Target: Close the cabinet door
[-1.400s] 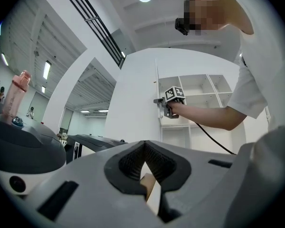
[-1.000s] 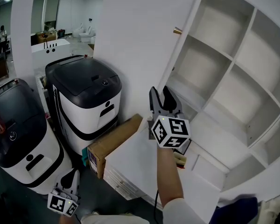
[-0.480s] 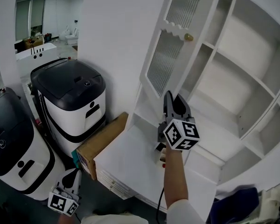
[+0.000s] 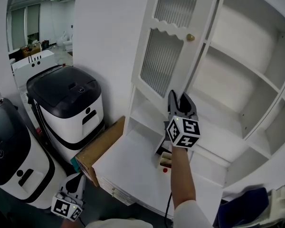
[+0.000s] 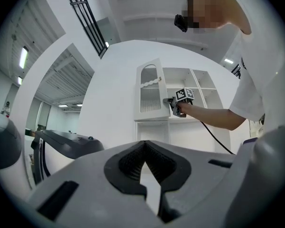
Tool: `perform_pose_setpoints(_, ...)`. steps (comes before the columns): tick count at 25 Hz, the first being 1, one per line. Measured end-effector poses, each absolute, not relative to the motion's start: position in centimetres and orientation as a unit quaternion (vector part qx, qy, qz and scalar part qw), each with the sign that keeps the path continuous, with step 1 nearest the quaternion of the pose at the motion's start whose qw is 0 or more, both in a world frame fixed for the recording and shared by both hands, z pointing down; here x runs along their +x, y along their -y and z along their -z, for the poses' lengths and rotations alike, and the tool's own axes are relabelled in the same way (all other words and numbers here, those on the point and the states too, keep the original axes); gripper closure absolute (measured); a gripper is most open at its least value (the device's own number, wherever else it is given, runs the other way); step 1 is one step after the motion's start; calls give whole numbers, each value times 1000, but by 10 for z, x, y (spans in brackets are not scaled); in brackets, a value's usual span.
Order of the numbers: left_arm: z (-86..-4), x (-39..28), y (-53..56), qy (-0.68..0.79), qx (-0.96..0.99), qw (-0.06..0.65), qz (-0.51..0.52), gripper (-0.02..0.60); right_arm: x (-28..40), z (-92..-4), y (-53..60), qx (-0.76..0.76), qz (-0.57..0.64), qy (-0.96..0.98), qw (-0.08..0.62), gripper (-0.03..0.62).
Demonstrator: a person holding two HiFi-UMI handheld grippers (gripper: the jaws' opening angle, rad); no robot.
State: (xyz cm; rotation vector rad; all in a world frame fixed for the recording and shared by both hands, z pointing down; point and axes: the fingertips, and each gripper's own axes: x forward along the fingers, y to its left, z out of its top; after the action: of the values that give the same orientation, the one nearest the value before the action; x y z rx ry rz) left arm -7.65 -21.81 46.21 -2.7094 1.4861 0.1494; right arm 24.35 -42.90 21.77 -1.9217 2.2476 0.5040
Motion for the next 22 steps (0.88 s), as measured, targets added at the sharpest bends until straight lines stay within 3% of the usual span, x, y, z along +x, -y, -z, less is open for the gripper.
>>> perform_pose_setpoints(22, -469, -65, 228, -494, -868, 17, -39, 578, 305, -215, 474, -727, -189, -660, 24, 421)
